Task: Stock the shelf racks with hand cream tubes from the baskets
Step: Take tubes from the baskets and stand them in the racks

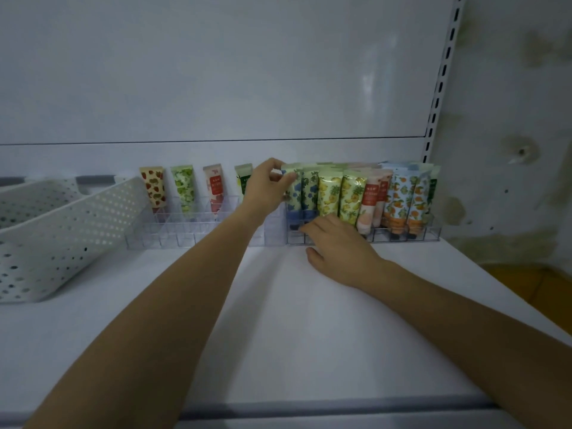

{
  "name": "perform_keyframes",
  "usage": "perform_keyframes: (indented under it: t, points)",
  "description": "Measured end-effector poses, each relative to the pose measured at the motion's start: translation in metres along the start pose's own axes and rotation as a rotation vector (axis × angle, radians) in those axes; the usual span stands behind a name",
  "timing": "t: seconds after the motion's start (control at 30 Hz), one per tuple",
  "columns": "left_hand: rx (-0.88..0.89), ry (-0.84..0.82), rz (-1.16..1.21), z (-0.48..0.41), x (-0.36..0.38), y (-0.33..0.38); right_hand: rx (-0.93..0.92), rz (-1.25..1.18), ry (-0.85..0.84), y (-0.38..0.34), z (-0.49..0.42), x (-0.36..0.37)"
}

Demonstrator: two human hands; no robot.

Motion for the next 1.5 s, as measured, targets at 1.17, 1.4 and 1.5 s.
perform_keyframes:
  t: [1.17, 1.4, 1.5]
  points:
    - [0.106, -0.179, -1.218, -0.019, -0.302, 0.064, -0.045, -0.362, -0.040, -0.196, -0.206, -0.012]
    - [-0.025, -0.496, -1.347, -0.019, -0.354, 0.006, -0.040, -0.457, -0.191, -0.238, -0.245, 0.033]
    - [-0.001, -0.673, -1.359, -0.019, -0.349, -0.008, -0.010, -0.480, -0.290, -0.237, -0.249, 0.041]
Point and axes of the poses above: each hand's wrist, its own z-axis away from the middle knuckle, its own x-axis out of the palm, y = z × x, the point moved 7 cm from there along -z, towards the middle knuckle, and after that the axes turned 2 degrees about z, right-handed, at the moved point
